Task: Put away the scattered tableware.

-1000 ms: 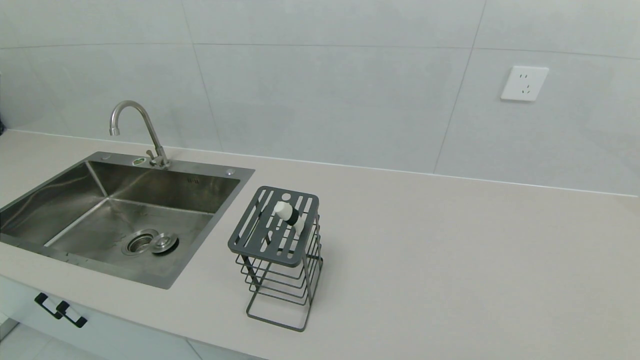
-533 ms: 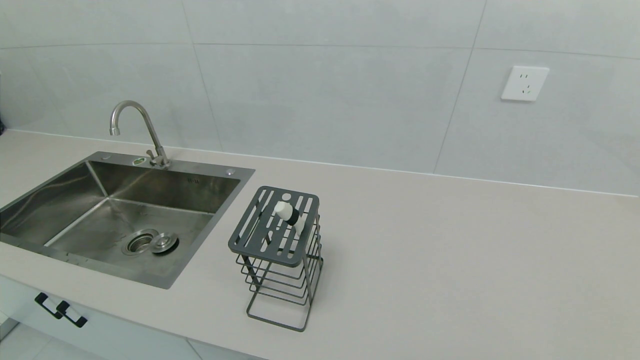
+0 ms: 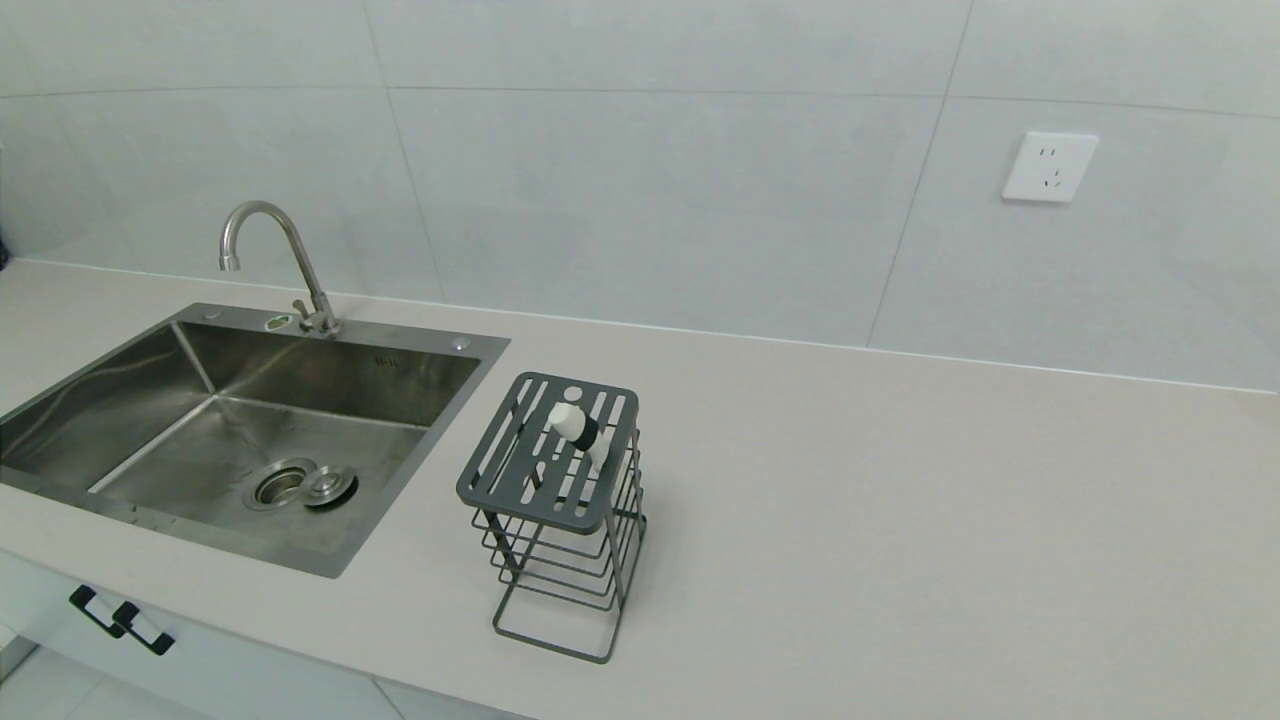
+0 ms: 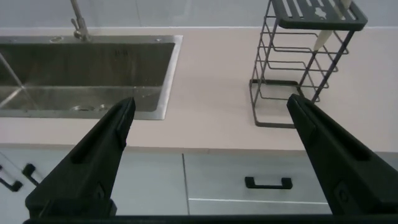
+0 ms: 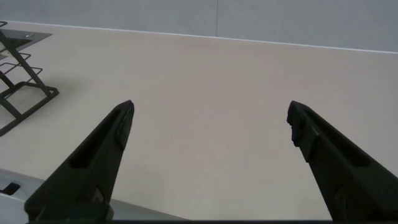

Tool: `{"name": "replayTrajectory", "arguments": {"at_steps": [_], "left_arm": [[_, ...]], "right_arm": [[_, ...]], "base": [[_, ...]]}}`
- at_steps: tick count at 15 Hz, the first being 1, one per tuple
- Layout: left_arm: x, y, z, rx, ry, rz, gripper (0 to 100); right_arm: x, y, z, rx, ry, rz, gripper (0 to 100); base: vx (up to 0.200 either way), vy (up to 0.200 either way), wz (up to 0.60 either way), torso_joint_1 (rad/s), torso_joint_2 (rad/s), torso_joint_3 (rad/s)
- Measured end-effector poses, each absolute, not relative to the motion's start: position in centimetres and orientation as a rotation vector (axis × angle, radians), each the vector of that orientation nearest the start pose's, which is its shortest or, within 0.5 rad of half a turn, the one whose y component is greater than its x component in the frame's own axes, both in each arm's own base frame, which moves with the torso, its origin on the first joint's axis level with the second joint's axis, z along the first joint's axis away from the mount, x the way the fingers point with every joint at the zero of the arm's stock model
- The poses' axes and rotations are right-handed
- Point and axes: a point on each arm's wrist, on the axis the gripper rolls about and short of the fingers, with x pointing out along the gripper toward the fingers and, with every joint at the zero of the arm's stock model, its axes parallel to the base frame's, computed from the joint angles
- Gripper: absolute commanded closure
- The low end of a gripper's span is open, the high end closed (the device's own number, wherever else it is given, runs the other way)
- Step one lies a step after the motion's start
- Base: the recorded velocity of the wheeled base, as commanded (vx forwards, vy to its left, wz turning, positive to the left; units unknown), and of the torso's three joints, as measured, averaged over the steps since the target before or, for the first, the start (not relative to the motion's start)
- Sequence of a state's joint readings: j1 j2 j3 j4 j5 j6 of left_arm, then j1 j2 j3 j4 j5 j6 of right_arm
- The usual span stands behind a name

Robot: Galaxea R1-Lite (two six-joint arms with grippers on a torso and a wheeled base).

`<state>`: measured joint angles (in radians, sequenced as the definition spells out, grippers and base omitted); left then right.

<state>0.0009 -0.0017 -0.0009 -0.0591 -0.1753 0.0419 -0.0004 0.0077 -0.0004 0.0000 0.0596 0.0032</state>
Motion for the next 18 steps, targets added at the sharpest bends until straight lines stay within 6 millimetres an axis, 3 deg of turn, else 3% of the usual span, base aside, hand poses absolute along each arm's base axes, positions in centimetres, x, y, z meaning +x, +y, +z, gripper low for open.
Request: {"name": "replayTrajectory", "arguments": {"at_steps": [2, 5, 9, 18], "left_arm": [[-2.4, -0.4, 8.7, 0.074, -0.118, -0.162, 0], [-2.3, -0.3, 7.6, 0.106, -0.011, -0.131, 0], [-2.3, -0.2, 7.7, 0.098, -0.012, -0.106, 0], [-2.3, -0.2, 7.6, 0.071, -0.007, -0.098, 0]], "right_arm": [[-2.2, 0.1, 7.6, 0.003, 0.007, 0.06, 0], [-2.2, 0.1, 7.6, 0.003, 0.007, 0.06, 0], [-2.2, 0.1, 7.6, 0.003, 0.007, 0.06, 0], [-2.2, 0.1, 7.6, 0.004, 0.007, 0.059, 0]], "base": [[0.0, 0.0, 0.0, 0.0, 0.0, 0.0], [0.0, 0.0, 0.0, 0.0, 0.0, 0.0], [0.0, 0.0, 0.0, 0.0, 0.0, 0.0], [-0.178, 0.0, -0.07, 0.004, 0.0, 0.001]]}}
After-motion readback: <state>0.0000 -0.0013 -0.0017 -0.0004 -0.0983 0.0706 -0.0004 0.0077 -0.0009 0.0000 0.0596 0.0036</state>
